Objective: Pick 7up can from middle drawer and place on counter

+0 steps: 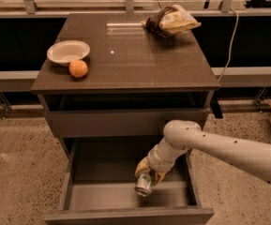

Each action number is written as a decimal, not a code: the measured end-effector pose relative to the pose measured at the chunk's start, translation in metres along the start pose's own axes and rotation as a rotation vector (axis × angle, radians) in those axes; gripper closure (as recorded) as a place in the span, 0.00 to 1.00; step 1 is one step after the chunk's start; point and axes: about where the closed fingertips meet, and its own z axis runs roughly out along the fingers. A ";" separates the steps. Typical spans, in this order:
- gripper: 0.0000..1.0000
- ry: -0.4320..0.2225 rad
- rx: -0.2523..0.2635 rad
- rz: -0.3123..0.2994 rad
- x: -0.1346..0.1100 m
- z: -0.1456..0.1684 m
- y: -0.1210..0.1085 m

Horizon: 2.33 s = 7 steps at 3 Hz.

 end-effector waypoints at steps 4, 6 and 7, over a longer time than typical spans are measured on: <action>1.00 0.170 0.552 -0.337 -0.057 -0.208 -0.113; 1.00 0.192 0.508 -0.171 -0.025 -0.310 -0.210; 1.00 0.174 0.492 -0.090 -0.002 -0.342 -0.261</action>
Offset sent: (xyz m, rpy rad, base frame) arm -0.0028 0.0071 0.2090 0.7138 -0.2930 0.2035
